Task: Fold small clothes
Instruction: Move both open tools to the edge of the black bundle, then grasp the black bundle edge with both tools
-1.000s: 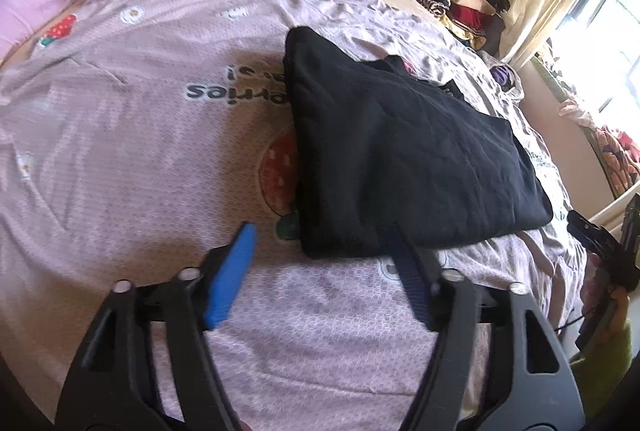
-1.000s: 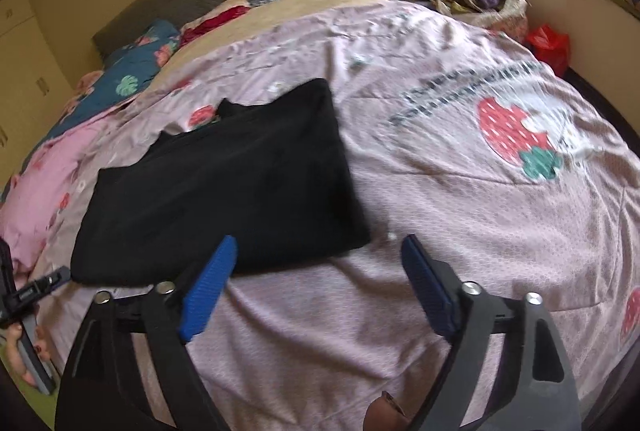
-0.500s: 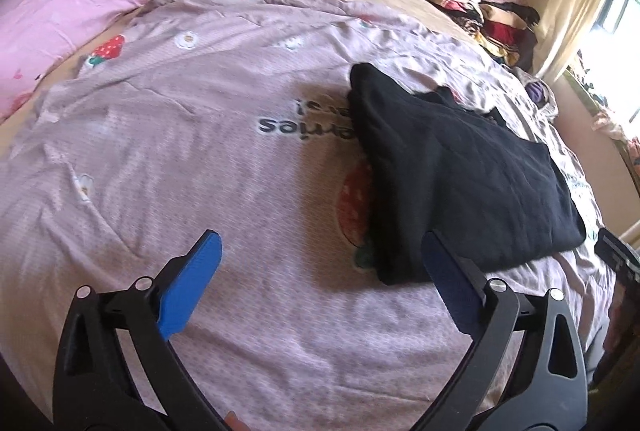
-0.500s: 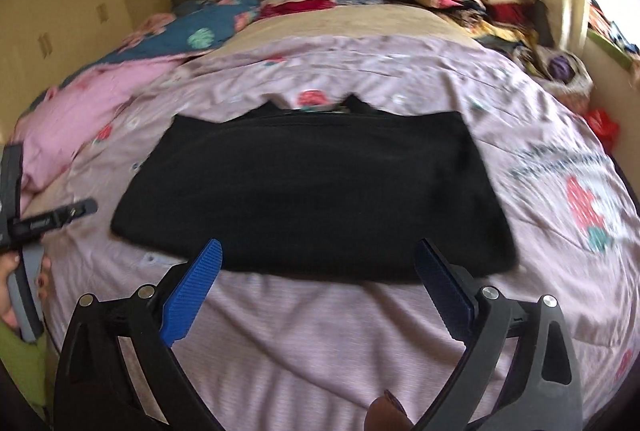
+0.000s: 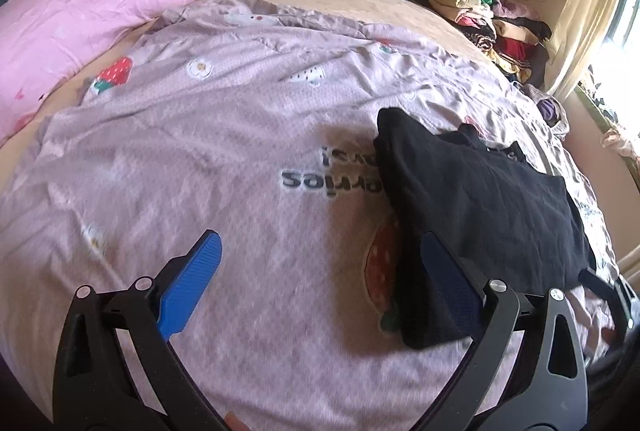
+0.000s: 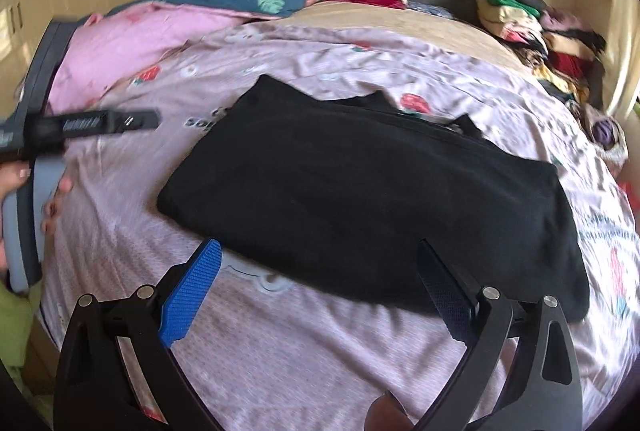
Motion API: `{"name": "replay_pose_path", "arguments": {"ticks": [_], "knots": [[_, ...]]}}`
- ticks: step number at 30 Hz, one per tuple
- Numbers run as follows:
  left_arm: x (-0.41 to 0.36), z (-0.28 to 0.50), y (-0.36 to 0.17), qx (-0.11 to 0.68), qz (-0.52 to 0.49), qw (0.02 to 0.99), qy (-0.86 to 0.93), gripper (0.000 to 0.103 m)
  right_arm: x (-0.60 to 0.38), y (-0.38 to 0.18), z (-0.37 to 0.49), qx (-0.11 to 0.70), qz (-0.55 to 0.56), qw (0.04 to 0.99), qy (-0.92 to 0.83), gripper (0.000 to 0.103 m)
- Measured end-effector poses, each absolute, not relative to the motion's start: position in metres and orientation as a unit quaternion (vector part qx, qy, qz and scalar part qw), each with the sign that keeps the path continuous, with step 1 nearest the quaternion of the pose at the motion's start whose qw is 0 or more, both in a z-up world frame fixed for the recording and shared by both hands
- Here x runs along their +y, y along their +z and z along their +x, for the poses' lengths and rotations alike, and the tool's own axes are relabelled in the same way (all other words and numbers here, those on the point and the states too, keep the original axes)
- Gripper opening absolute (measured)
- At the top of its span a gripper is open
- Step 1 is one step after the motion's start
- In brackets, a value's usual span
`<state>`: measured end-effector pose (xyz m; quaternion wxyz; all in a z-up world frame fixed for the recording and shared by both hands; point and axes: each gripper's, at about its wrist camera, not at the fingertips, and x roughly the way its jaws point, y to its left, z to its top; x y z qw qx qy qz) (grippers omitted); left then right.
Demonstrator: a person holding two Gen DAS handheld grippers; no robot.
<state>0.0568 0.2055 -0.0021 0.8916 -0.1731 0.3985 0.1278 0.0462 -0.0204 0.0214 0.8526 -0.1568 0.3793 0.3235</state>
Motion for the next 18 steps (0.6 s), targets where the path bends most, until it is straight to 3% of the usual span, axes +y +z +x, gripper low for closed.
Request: {"name": "replay_pose_path", "arguments": {"ticks": [13, 18], "knots": [[0.199, 0.126, -0.012, 0.422, -0.166, 0.886, 0.099, 0.093, 0.048, -0.034, 0.033, 0.34, -0.311, 0.833, 0.305, 0.097], [0.197, 0.14, -0.019, 0.431, -0.165, 0.882, 0.095, 0.093, 0.056, -0.046, 0.047, 0.343, -0.298, 0.839, 0.298, 0.098]]}}
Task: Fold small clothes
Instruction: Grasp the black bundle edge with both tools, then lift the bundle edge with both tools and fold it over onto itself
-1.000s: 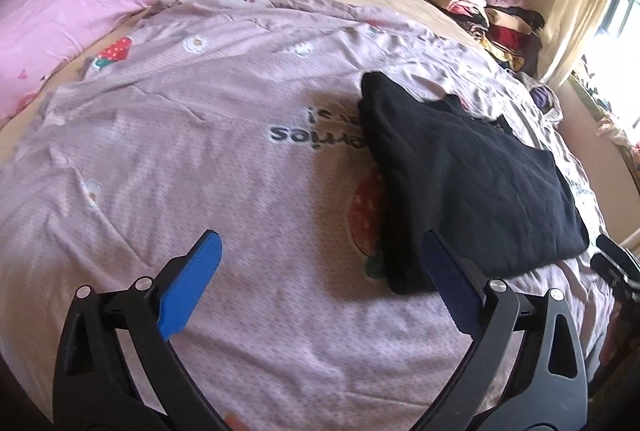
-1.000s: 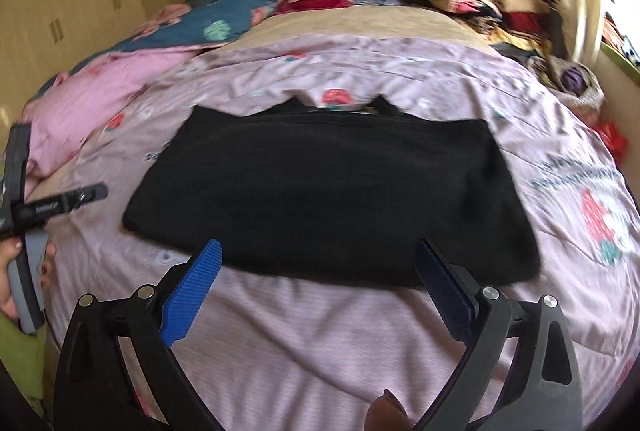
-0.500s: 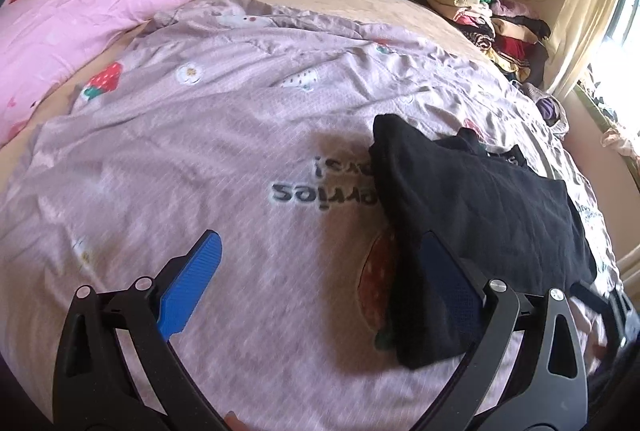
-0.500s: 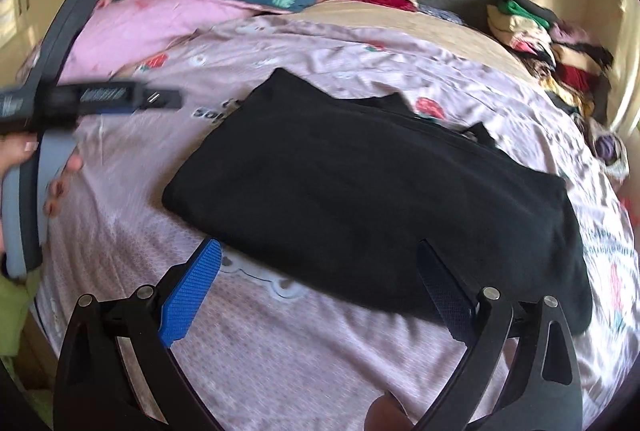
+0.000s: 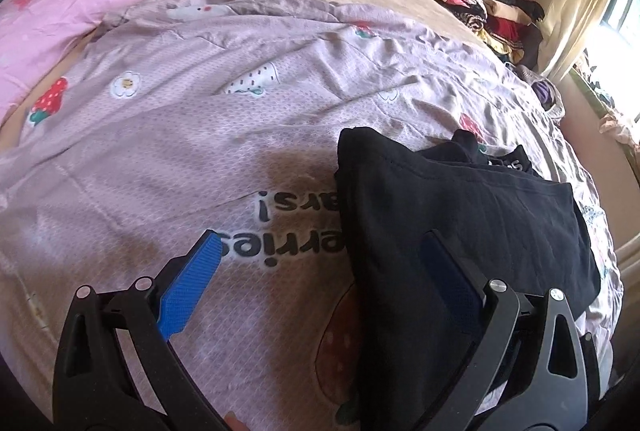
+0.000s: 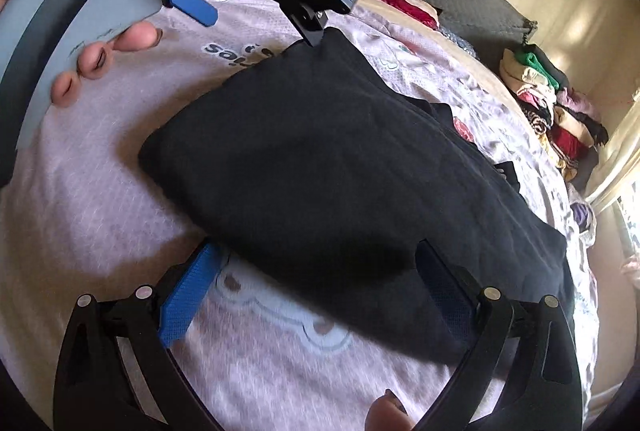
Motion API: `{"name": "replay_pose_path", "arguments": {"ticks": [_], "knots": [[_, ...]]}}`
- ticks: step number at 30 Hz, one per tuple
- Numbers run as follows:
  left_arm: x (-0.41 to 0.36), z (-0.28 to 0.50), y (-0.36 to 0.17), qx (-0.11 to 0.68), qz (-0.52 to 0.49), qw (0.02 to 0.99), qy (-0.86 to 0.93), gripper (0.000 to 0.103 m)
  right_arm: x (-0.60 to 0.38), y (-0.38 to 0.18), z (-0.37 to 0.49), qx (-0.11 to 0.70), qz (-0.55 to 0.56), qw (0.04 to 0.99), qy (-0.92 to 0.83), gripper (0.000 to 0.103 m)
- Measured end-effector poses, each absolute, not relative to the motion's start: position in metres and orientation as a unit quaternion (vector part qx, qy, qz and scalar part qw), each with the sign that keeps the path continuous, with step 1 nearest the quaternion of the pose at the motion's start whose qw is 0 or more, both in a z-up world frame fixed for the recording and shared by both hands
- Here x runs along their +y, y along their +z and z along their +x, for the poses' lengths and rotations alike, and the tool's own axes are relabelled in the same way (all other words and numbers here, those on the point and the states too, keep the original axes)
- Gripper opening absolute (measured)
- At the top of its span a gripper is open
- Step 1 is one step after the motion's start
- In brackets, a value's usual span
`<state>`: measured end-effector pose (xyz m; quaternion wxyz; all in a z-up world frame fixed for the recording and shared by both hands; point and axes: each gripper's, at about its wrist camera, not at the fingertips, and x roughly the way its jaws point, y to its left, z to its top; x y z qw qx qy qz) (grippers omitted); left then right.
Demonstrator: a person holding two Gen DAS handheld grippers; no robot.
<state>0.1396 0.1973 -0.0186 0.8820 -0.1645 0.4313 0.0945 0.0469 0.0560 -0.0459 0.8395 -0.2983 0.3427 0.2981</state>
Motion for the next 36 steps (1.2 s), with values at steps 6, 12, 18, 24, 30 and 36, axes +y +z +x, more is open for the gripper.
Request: {"name": "replay_pose_path", "arguments": {"ticks": [6, 12, 18, 24, 30, 36], "knots": [[0.199, 0.155, -0.027, 0.442, -0.172, 0.875, 0.093, 0.093, 0.07, -0.046, 0.066, 0.323, -0.315, 0.843, 0.292, 0.098], [0.195, 0.169, -0.036, 0.457, -0.186, 0.866, 0.081, 0.093, 0.064, -0.034, 0.063, 0.249, -0.328, 0.862, 0.295, 0.076], [0.186, 0.179, -0.04, 0.467, -0.195, 0.86, 0.07, 0.093, 0.035, -0.01, 0.055, 0.222, -0.274, 0.875, 0.333, 0.01], [0.172, 0.185, -0.039, 0.463, -0.244, 0.851, 0.029, 0.091, 0.008, 0.006, 0.057, 0.226, -0.229, 0.888, 0.329, 0.007], [0.141, 0.191, -0.014, 0.443, -0.227, 0.867, 0.009, 0.036, -0.02, 0.018, 0.044, 0.22, -0.191, 0.904, 0.314, 0.007], [0.104, 0.202, 0.022, 0.412, -0.199, 0.889, -0.009, 0.029, -0.062, 0.031, 0.052, 0.222, -0.133, 0.924, 0.282, 0.006]]}}
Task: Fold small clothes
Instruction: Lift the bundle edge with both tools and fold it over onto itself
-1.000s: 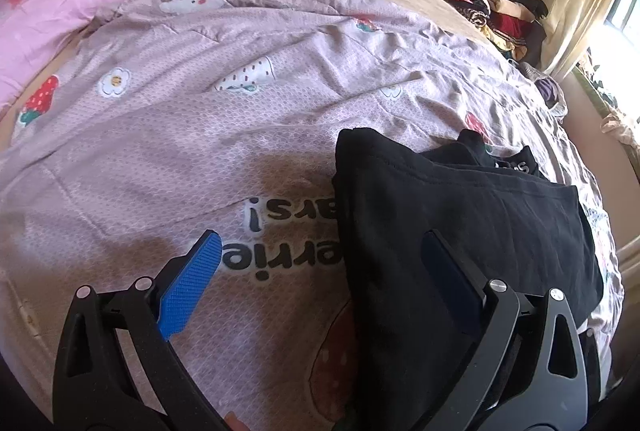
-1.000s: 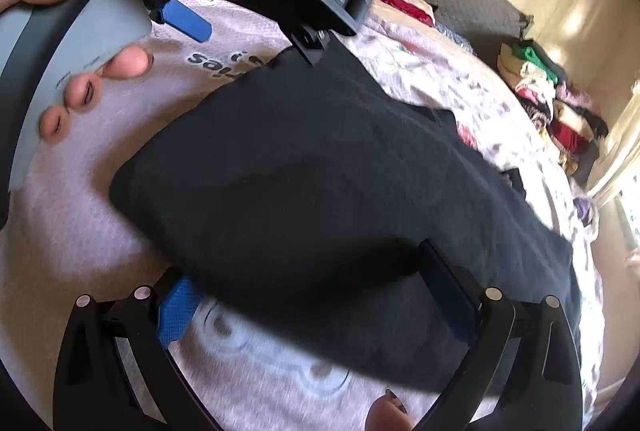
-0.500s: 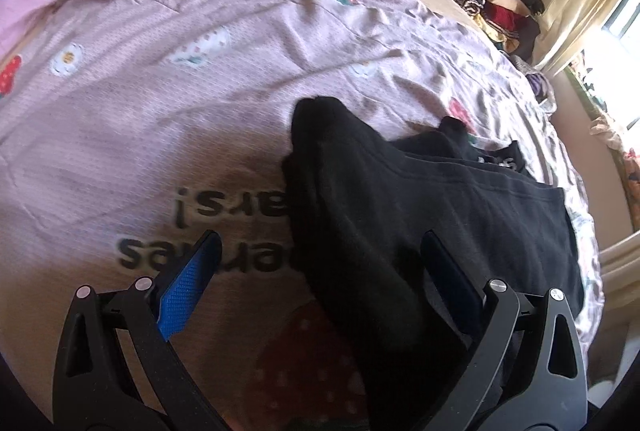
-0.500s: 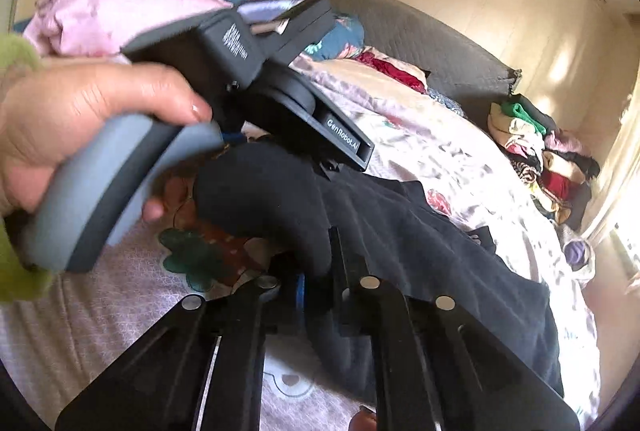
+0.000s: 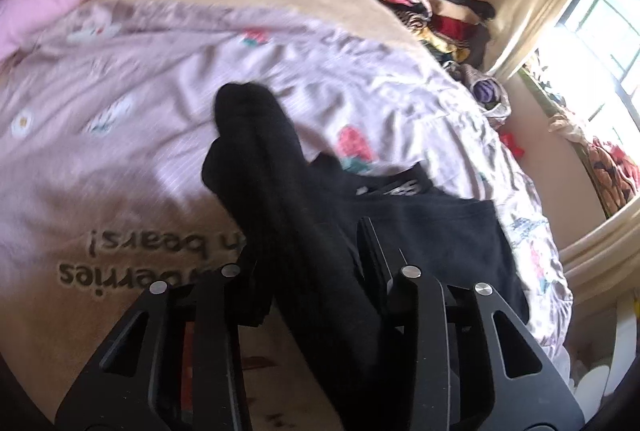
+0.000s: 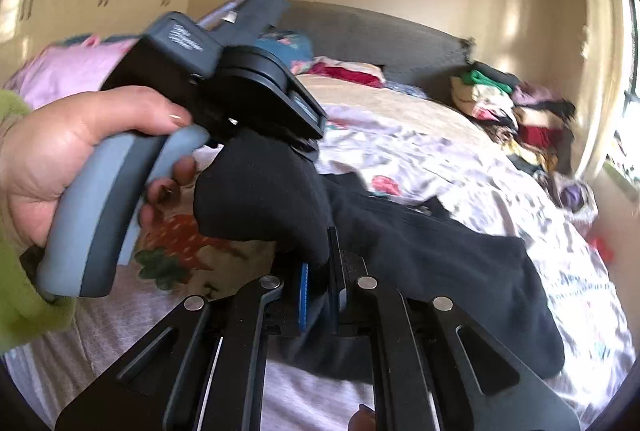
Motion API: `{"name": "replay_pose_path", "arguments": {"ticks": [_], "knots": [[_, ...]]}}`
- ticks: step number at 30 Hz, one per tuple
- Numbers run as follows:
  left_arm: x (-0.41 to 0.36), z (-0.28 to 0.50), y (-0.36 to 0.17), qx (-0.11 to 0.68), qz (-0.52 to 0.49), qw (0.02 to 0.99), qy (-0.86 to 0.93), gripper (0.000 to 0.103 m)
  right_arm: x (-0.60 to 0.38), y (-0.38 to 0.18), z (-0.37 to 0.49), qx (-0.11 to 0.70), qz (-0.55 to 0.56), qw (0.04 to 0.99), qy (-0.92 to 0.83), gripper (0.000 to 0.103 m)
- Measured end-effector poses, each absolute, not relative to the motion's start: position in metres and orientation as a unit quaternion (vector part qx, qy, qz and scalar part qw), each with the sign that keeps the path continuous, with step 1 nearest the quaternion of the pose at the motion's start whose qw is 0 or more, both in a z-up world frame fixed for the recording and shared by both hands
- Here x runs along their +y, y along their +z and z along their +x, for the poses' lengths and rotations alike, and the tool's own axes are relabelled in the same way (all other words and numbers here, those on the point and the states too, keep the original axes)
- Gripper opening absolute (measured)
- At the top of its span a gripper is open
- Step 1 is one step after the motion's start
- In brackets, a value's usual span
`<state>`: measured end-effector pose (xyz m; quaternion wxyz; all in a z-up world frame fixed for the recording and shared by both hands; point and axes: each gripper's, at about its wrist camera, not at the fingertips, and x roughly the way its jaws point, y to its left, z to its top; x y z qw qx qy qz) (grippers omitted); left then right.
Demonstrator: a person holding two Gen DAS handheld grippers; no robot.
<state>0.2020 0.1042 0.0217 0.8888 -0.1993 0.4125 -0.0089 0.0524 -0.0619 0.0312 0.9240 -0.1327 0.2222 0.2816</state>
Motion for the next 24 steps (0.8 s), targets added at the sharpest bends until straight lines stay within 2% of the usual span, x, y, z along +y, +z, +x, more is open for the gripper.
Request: {"name": "replay_pose_path", "arguments": {"ticks": [12, 24], "knots": [[0.036, 0.222, 0.06, 0.391, -0.163, 0.904, -0.047, 0.029, -0.125, 0.046, 0.062, 0.219, -0.063, 0.944, 0.24, 0.006], [-0.021, 0.246, 0.054, 0.412, -0.154, 0.895, -0.071, 0.028, -0.182, 0.043, 0.079, 0.246, -0.018, 0.945, 0.215, 0.006]]}}
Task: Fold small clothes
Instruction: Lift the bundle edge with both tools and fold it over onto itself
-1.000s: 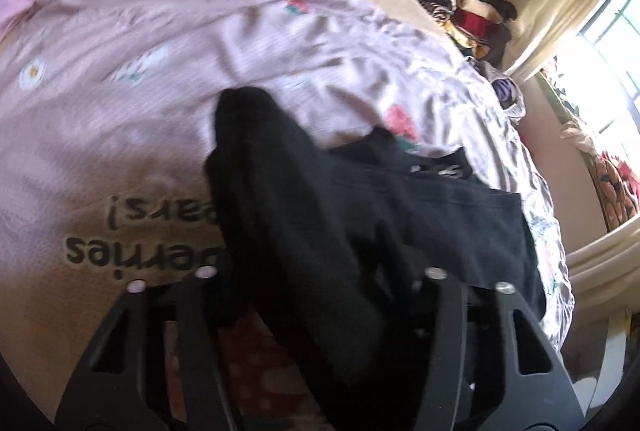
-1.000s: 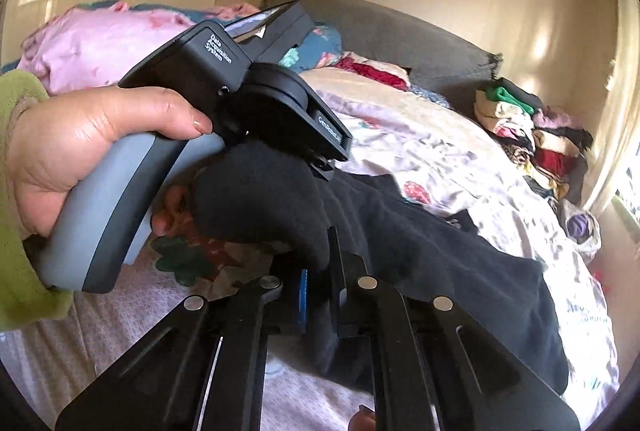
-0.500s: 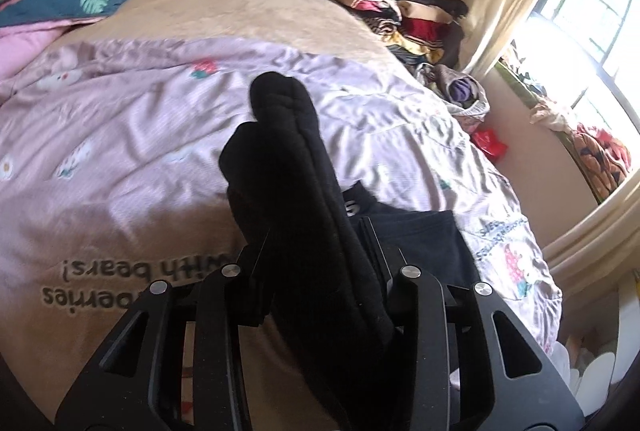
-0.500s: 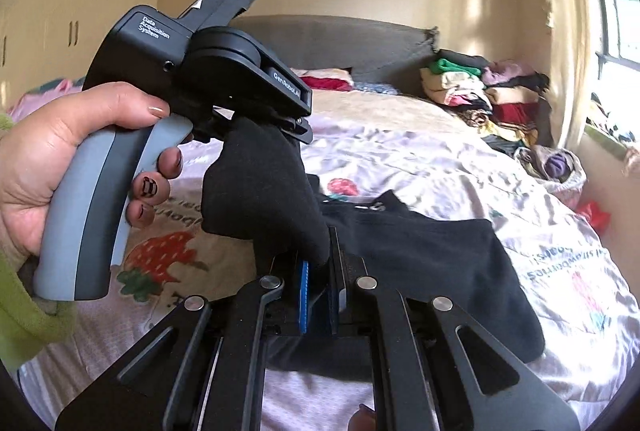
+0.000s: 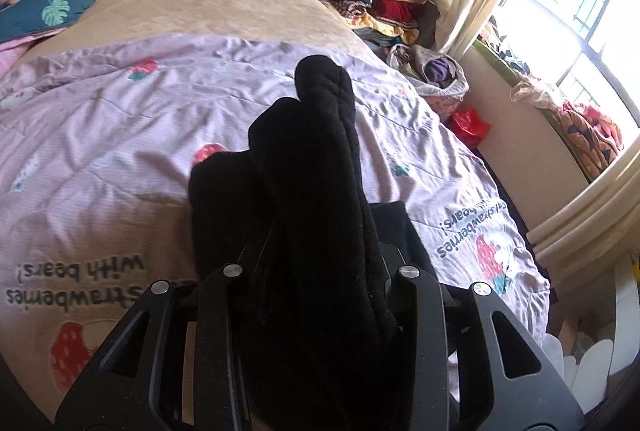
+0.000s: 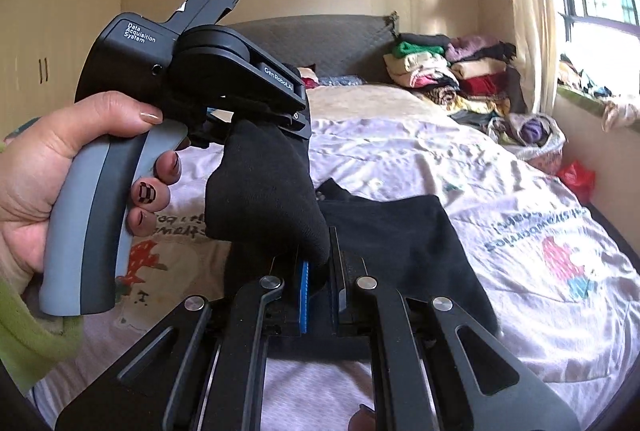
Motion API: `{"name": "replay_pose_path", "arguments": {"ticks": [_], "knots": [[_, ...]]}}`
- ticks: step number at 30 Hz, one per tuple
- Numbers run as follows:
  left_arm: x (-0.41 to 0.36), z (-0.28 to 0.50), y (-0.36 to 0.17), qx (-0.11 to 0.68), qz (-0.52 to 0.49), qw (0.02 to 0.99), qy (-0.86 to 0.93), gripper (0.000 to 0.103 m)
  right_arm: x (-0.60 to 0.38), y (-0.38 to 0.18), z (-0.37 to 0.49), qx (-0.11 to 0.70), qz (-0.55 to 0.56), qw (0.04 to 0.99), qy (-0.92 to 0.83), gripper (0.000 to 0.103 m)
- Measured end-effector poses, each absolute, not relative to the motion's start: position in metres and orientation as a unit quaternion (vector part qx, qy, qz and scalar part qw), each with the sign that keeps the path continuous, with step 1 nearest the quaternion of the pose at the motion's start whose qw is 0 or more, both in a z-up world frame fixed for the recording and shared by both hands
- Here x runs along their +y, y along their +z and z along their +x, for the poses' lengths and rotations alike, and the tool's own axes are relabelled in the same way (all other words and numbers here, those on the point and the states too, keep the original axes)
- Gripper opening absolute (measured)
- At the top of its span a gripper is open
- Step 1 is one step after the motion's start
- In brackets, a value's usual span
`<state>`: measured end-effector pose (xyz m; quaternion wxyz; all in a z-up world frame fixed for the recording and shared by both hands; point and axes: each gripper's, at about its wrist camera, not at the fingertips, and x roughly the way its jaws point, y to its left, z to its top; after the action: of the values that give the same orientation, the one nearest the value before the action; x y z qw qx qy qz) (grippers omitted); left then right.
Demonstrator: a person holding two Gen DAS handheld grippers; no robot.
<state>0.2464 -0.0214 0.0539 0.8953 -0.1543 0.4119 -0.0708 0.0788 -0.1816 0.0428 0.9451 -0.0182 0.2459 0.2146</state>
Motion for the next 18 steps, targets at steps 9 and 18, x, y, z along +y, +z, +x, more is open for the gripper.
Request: {"name": "replay_pose_path", "arguments": {"ticks": [9, 18], "knots": [[-0.073, 0.278, 0.028, 0.451, -0.116, 0.882, -0.068, 0.028, -0.223, 0.018, 0.101, 0.303, 0.055, 0.927, 0.212, 0.006], [-0.112, 0.302, -0.012, 0.492, -0.088, 0.864, -0.058, 0.04, -0.255, -0.021, 0.117, 0.38, 0.162, 0.884, 0.218, 0.007]]}}
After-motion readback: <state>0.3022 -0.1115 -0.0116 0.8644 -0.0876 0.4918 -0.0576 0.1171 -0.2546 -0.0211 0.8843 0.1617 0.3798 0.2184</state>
